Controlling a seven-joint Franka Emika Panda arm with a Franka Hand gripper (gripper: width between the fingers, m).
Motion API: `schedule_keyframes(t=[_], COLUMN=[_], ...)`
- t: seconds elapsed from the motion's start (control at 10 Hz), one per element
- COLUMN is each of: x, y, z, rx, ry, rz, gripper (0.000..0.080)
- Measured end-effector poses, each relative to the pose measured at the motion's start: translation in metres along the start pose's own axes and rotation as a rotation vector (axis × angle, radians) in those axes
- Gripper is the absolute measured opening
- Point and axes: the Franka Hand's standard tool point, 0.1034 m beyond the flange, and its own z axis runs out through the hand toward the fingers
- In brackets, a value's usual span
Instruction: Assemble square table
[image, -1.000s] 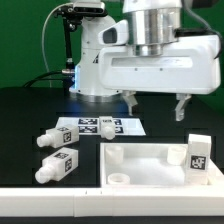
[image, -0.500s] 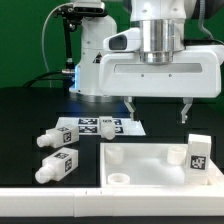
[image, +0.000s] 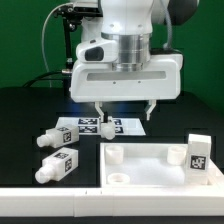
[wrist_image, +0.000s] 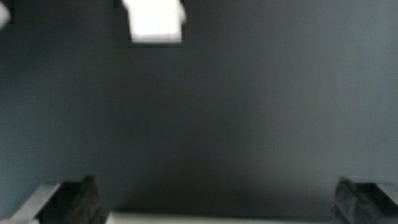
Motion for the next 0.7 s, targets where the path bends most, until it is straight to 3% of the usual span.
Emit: schedule_keyframes(t=[0.4,0.7], x=[0.003,-0.044], y=[0.001,0.012], z=[-0.001,0.023], rx=[0.001,-0.001], ry=[0.002,-0.088], rz=[-0.017,0.054], gripper=[0.0648,0.0649])
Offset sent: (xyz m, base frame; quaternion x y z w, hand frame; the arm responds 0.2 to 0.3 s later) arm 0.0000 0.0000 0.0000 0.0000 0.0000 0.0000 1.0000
